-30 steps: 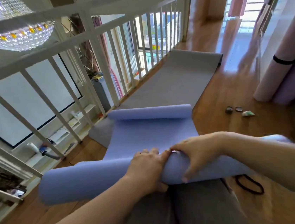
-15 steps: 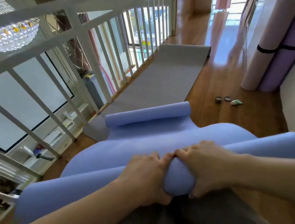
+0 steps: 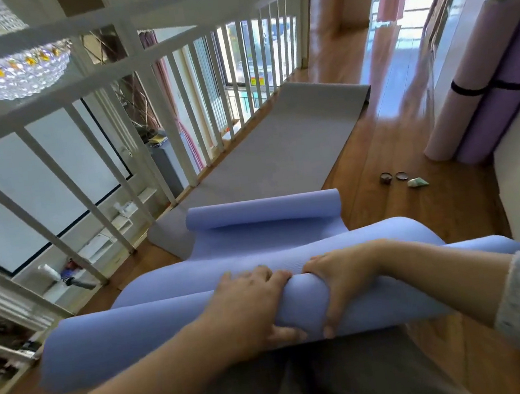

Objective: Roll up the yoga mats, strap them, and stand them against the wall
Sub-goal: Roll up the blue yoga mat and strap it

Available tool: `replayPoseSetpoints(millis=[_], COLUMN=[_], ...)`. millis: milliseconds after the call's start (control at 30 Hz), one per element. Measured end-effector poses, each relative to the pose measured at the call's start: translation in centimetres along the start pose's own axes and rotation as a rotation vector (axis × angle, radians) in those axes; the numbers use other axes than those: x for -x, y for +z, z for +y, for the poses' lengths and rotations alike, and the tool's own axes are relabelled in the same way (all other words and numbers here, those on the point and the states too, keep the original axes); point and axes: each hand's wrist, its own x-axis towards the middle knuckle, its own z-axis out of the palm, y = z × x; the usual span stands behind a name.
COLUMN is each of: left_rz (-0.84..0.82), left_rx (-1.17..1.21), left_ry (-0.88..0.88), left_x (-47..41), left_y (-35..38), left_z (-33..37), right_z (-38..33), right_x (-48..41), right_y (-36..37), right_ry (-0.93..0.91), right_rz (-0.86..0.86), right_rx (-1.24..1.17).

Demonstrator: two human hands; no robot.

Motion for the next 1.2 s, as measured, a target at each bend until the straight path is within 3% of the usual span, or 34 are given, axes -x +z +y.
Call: replayPoseSetpoints(millis=[133, 233, 300, 367, 467, 600, 700, 867, 967, 1100, 1200], left_rz=[0.06, 0.044, -0.026, -0.117, -0.015, 0.08, 0.057, -0.058, -0.142, 0.038, 0.169], left_rx=[-0.115, 0.063, 0.209, 0.27, 0.076, -0.145, -0.05, 0.156, 0.199, -0.148, -0.194], left_ry=[-0.036, -0.031, -0.034, -0.034, -0.049, -0.07, -0.066, -0.033, -0.069, -0.123, -0.143], left_x=[0.2, -1.2, -2.0, -2.8, -3.1, -2.8, -3.8, -5.3, -6.0, -4.4, -3.6], left_y=[1.0, 0.3, -0.3, -0.8, -0.6, 1.3, 0.7, -1.0, -1.7, 0.1, 1.4], left_z=[0.1, -1.3, -2.3, -2.9, -2.1, -0.5, -1.5, -3.8, -4.2, -2.2, -1.7], right_z=[0.0, -0.1, -0.5, -0.8, -0.4, 0.7, 0.9, -1.1, -0.8, -0.3, -0.6], right_x=[-0.7, 0.1, 0.7, 0.7, 0.0, -1.1, -1.8, -1.7, -2.7, -3.0, -2.9], right_y=[-1.5, -0.6, 1.3, 3.0, 2.5, 0.1, -0.9, 2.4, 2.8, 1.9, 1.6], right_ry=[0.017, 0.032, 0.022, 0.029, 0.059, 0.037, 0.059, 0.086, 0.087, 0.095, 0.087], right_rz=[-0.067, 0.162, 0.331, 0.413, 0.448, 0.315, 0.25, 0.511, 0.606, 0.615, 0.583], right_rx=[0.009, 0.146, 0.326, 0.359, 0.308, 0.218, 0.188, 0.463, 0.457, 0.402, 0.407])
